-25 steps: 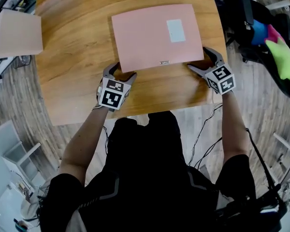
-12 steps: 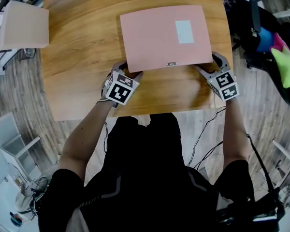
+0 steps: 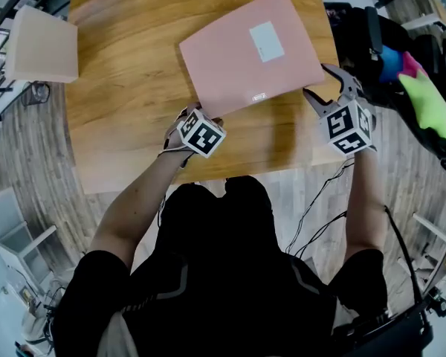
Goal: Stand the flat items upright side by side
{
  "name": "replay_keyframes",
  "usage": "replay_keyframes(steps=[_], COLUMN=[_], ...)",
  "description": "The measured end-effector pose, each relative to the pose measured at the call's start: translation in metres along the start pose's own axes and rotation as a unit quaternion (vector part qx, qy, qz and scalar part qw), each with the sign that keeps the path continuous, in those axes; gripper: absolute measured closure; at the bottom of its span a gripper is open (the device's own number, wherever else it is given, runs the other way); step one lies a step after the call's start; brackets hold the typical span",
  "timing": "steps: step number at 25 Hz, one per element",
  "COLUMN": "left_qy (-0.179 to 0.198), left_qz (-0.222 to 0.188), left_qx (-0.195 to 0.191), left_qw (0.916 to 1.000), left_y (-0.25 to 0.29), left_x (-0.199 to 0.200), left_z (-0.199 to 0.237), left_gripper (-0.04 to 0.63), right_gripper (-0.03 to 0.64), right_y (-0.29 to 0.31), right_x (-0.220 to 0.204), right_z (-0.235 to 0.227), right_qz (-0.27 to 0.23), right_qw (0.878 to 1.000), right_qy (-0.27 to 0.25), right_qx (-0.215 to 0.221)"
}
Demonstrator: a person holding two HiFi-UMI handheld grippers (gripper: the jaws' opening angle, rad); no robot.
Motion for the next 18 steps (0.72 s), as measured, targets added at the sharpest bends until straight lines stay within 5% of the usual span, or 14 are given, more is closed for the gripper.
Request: replay_keyframes(steps=[10,14,18], left_qy=[0.03,0.057,0.031], left_qz=[0.044,0.088,0.099], left_qx=[-0.029,-0.05,-0.068], left_qw=[0.9982,0.9933,0.9923], left_y=[0.006,0.001,0.004], left_x=[0.0,-0.001,0.002], left_z=[-0.005,-0.001,0.003], left_gripper=[0.365,0.364,0.365], right_gripper=[0.31,0.326,0.336], right_y=[-0.026,-0.029,-0.029], right_x=[0.061,0.08,0.095], right_z=[-0.033,-0.046,-0.053], right_qz=[0.019,0.054,0.062], right_qw=[0.989,0.967,0.951], right_qy=[-0.146,-0.244,-0.296], right_qx=[-0.033,-0.055,-0.063])
Point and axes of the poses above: the fingertips, and each gripper's own axes: y forward along the fingers, z to its left, x out of its top, the point moved 1 cm from there along -y, backward along the fingers, and after that the axes turned 10 degrees about -y, right-handed, at the moved point
